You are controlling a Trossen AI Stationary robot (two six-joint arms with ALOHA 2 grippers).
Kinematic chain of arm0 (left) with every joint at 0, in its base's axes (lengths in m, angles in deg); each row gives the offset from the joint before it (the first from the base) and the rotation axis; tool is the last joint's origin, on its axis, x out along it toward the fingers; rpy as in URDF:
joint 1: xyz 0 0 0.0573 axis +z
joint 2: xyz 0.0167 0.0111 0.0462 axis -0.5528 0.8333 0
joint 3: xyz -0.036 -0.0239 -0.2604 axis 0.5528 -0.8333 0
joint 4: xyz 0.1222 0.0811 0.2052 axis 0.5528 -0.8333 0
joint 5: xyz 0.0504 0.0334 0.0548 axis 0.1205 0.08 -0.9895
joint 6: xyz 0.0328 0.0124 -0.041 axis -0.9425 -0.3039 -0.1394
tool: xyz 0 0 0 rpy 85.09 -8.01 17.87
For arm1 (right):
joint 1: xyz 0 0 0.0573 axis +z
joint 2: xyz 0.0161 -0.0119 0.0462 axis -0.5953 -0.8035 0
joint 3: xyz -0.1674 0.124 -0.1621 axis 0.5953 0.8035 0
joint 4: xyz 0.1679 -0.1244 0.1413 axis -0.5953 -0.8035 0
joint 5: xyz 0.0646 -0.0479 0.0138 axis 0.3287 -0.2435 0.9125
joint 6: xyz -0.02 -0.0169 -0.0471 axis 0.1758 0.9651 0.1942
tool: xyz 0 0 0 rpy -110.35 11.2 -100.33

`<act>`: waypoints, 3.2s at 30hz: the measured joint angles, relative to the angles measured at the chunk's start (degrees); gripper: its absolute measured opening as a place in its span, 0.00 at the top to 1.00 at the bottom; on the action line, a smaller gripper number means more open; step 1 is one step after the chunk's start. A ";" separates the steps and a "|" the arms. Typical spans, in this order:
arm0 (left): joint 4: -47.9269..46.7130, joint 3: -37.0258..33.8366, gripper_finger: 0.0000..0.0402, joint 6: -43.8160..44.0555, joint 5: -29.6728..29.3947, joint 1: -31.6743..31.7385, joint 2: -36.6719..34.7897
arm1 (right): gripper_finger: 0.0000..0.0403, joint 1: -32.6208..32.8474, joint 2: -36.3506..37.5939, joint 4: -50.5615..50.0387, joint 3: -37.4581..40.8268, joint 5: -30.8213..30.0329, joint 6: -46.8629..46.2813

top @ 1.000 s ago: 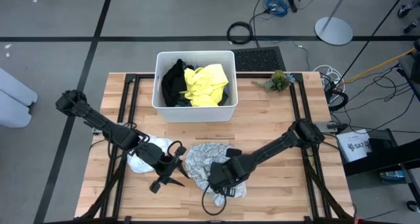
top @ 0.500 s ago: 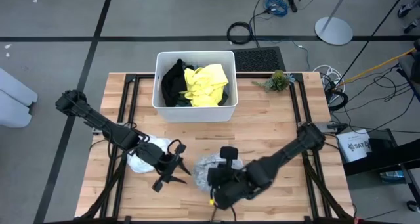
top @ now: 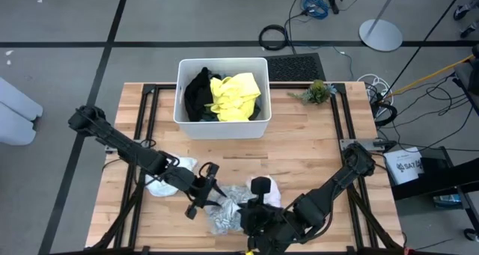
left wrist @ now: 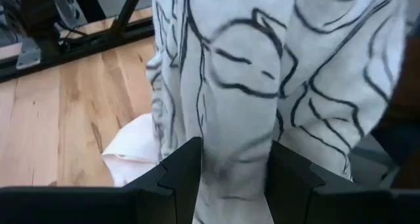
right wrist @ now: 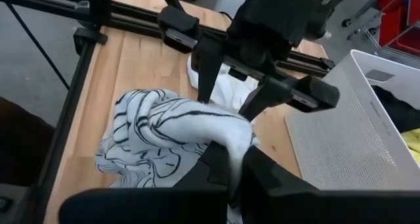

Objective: Fold laundry
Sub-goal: Fold the white patterned blouse

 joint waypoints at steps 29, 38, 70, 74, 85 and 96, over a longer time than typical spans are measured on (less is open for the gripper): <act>-3.88 0.00 0.62 9.14 7.15 1.64 6.60 | 1.00 6.83 5.25 -24.58 0.00 -14.86 -30.34; 1.66 0.00 0.62 6.07 6.40 4.02 13.08 | 1.00 6.58 5.25 -24.67 0.00 -14.64 -30.34; 6.96 0.02 0.62 9.25 4.44 5.10 13.74 | 1.00 5.40 5.20 -25.17 0.00 -11.82 -30.36; 7.88 0.04 0.62 9.25 3.73 5.10 13.74 | 1.00 5.40 5.20 -25.17 0.02 -11.82 -30.36; 7.75 0.04 0.65 8.68 1.55 5.10 13.74 | 1.00 5.40 5.20 -25.17 0.02 -11.82 -30.36; 8.02 0.04 0.98 3.53 3.67 4.94 13.74 | 1.00 5.40 5.18 -25.18 0.02 -11.82 -30.34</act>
